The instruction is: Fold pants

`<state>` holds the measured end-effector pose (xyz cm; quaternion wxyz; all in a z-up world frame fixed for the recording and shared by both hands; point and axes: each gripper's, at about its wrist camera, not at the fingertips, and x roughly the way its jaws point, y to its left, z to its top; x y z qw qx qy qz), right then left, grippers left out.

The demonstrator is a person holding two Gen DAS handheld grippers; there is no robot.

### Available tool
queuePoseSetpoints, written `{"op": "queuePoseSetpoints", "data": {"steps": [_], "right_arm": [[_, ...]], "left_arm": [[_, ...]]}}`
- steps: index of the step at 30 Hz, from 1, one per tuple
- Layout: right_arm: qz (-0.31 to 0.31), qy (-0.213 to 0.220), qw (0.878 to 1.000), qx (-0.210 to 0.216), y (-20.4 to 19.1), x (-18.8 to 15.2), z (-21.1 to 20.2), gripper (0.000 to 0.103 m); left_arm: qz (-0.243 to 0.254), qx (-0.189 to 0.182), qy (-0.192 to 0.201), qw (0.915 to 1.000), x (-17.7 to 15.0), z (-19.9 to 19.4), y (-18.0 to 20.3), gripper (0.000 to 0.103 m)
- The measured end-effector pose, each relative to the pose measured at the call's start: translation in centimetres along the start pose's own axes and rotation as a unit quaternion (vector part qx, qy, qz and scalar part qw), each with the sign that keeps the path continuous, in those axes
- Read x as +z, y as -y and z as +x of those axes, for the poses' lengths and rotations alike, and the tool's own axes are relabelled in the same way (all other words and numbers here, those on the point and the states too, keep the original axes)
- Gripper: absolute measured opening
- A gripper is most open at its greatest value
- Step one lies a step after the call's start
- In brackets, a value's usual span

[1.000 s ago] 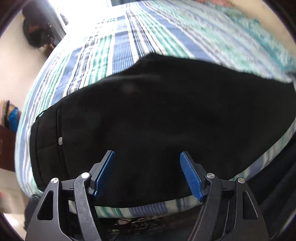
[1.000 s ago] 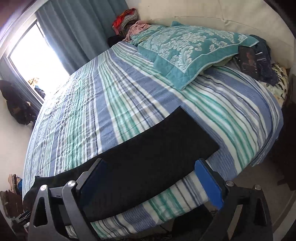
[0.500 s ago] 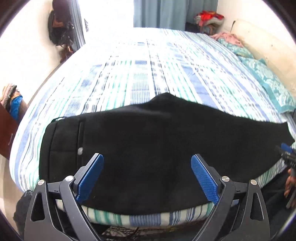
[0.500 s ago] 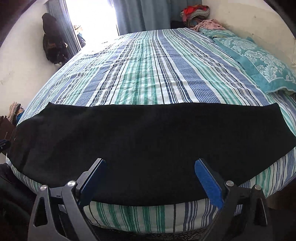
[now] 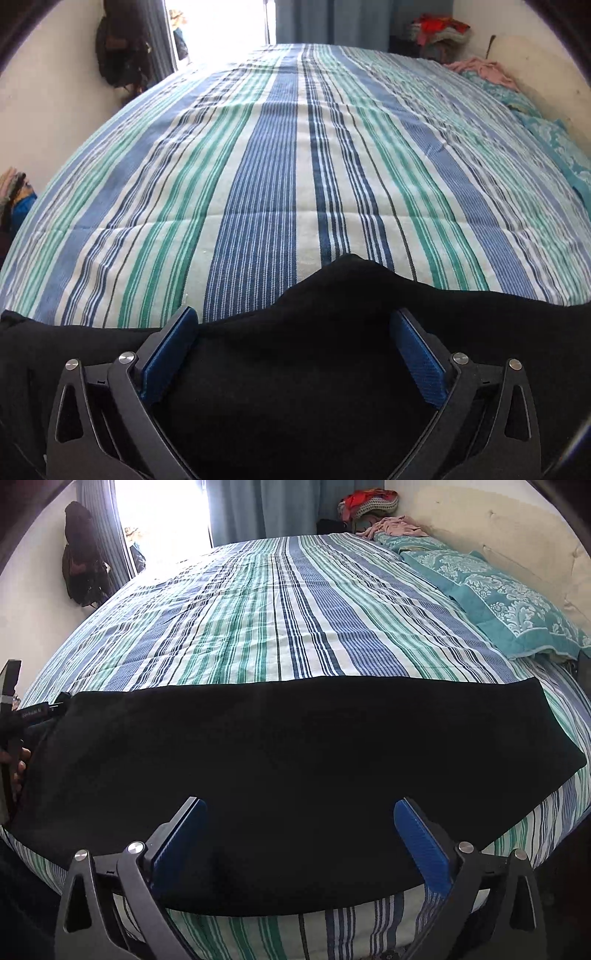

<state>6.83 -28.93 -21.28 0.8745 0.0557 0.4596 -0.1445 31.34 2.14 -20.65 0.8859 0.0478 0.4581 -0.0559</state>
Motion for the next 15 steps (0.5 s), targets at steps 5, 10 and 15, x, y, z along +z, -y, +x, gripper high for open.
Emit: {"op": "queuePoseSetpoints", "data": {"steps": [5,10,15], "right_arm": [[0.015,-0.017,1.000,-0.005,0.6,-0.1,0.8,0.101],[0.039,-0.029,0.999,0.000,1.3,-0.2,1.5,0.103],[0.038,-0.029,0.999,-0.001,1.3,-0.4,1.6,0.103]], "left_arm": [[-0.007,-0.008,-0.004,0.9999,-0.1,-0.2,-0.2,0.103],[-0.005,-0.005,-0.004,1.0000,0.0,-0.1,0.0,0.103],[-0.005,-0.005,-0.004,1.0000,0.0,-0.1,0.0,0.103]]}}
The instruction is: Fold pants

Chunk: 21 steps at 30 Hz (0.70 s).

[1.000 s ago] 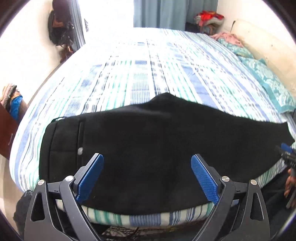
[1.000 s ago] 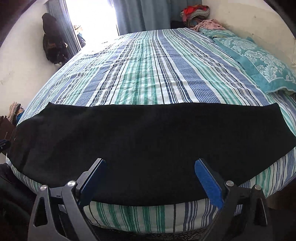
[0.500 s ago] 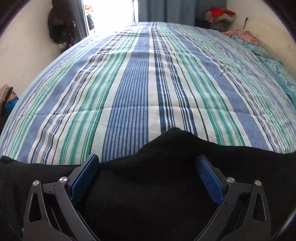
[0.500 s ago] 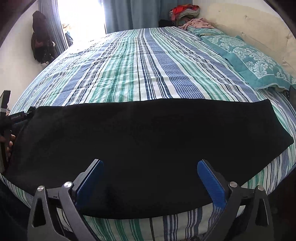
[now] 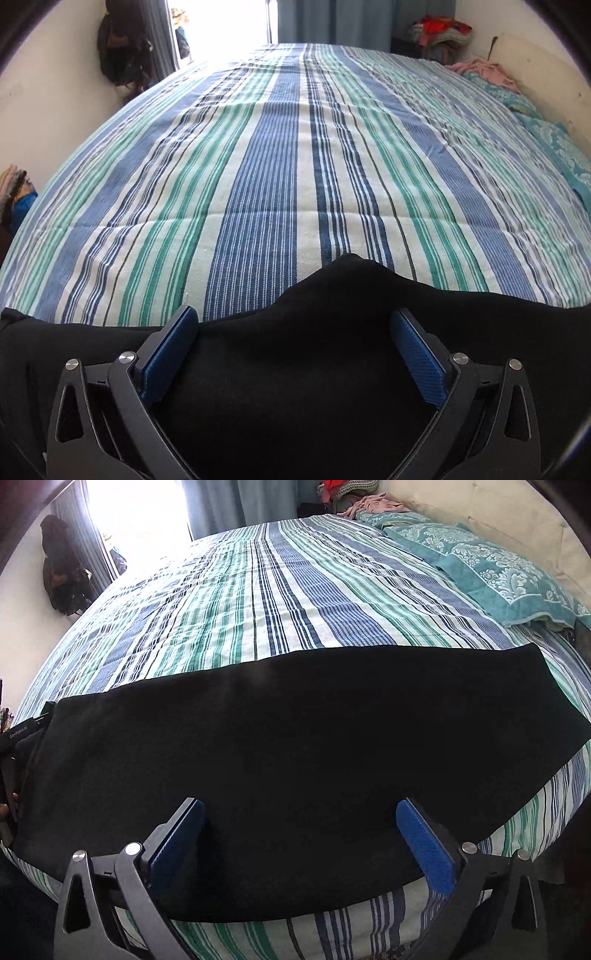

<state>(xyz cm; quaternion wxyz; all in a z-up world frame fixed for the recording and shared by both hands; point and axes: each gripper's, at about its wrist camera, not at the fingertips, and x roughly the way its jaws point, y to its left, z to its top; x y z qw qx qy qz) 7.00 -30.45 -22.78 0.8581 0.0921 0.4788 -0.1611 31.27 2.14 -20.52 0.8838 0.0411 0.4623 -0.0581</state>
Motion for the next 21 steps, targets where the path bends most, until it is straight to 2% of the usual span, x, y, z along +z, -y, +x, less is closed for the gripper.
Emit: {"op": "queuePoseSetpoints", "data": {"steps": [21], "right_arm": [[0.008,-0.002,1.000,-0.002,0.01,0.04,0.28,0.103]], "left_arm": [[0.000,0.001,0.000,1.0000,0.00,0.10,0.04,0.103]]}}
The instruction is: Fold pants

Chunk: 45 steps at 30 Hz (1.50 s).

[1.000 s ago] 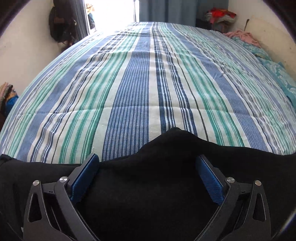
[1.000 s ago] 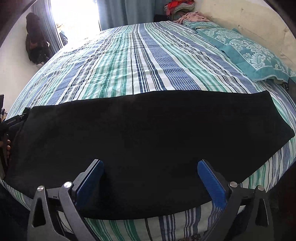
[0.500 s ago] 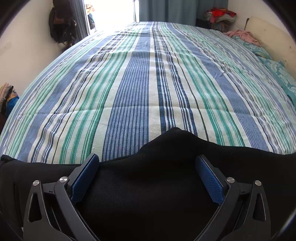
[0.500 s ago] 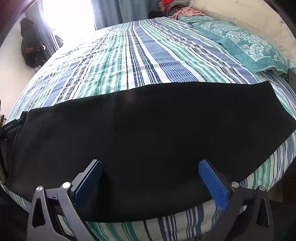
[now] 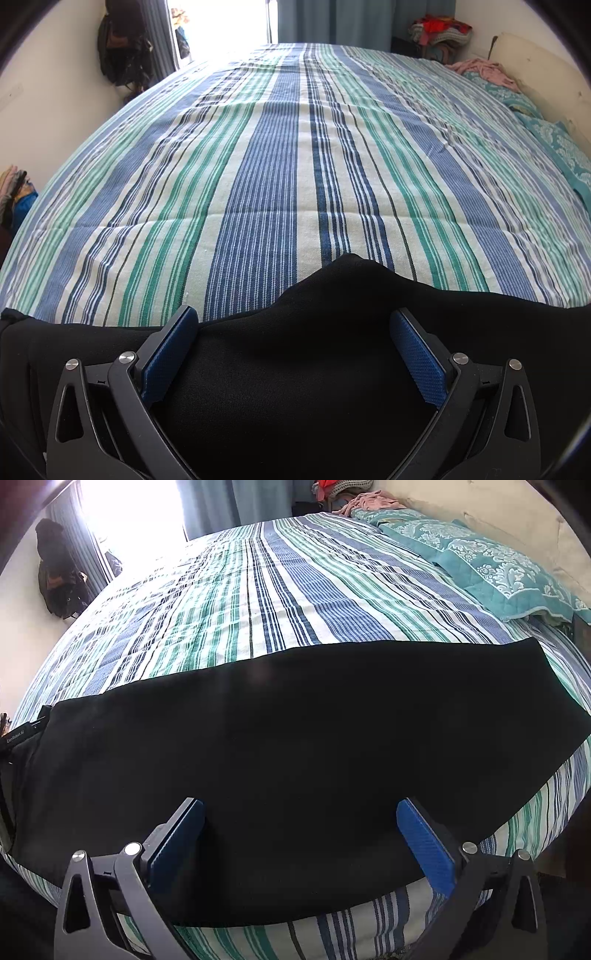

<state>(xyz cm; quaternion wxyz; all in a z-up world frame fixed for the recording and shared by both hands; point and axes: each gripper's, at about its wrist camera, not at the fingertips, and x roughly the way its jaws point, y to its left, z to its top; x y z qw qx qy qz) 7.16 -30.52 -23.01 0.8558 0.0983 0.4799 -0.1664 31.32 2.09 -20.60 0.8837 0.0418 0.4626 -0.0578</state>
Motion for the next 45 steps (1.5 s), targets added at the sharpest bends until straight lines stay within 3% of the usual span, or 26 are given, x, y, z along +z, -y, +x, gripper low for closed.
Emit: {"op": "queuePoseSetpoints", "data": {"steps": [45], "right_arm": [[-0.001,0.000,1.000,0.002,0.05,-0.16,-0.12,0.103]], "left_arm": [[0.000,0.000,0.000,1.0000,0.00,-0.02,-0.03,0.103]]}}
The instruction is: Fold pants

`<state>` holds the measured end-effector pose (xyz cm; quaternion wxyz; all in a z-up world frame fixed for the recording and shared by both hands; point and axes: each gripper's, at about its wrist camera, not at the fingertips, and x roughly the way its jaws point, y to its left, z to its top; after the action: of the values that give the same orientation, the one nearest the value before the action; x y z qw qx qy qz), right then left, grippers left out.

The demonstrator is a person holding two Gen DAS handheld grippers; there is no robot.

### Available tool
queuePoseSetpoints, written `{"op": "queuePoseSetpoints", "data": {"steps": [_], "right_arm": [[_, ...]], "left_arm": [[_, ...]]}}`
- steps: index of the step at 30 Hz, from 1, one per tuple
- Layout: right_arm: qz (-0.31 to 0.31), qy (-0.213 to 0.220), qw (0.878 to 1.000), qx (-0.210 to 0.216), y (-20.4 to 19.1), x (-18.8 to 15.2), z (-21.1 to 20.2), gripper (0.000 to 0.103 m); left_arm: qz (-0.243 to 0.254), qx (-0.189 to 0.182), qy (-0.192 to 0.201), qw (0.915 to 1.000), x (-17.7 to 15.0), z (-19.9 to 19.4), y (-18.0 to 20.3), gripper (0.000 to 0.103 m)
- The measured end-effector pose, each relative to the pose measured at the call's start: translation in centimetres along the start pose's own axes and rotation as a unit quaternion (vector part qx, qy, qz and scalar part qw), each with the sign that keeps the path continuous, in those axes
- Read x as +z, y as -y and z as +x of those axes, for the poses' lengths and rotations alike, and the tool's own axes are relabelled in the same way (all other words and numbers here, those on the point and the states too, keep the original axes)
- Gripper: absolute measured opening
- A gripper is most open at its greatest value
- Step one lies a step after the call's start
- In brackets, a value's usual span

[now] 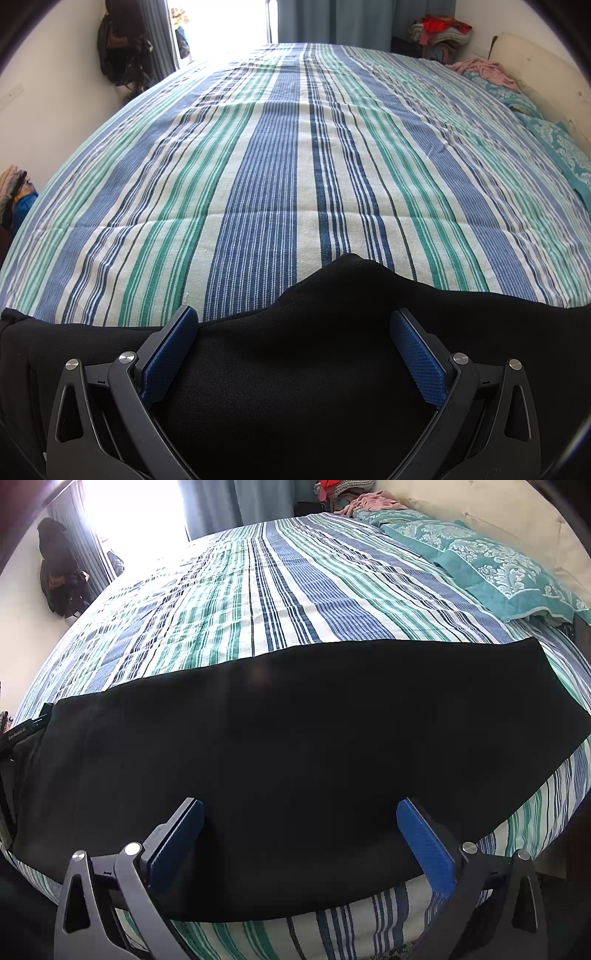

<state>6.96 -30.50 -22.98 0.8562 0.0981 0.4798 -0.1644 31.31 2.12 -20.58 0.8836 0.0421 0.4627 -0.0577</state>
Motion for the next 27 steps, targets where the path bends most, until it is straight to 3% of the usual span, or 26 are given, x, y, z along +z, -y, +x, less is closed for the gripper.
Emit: {"op": "queuePoseSetpoints", "data": {"steps": [11,19,22,25,27], "right_arm": [[0.004,-0.003,1.000,-0.002,0.0,0.1,0.1,0.103],[0.014,0.018,1.000,-0.009,-0.1,-0.4,0.1,0.103],[0.028,0.012,0.999,0.012,0.6,0.5,-0.7,0.103],[0.102,0.085,0.989,0.068,4.2,1.7,-4.2,0.101],[0.134,0.140,0.978,0.074,8.2,3.2,-6.9,0.102]], "left_arm": [[0.000,0.000,0.000,1.0000,0.0,0.0,0.0,0.103],[0.000,0.000,0.000,1.0000,0.0,0.0,0.0,0.103],[0.000,0.001,0.000,1.0000,-0.1,0.0,0.0,0.103],[0.000,0.001,0.000,1.0000,-0.1,0.0,0.0,0.103],[0.000,0.001,0.000,1.0000,-0.1,0.0,0.0,0.103]]}}
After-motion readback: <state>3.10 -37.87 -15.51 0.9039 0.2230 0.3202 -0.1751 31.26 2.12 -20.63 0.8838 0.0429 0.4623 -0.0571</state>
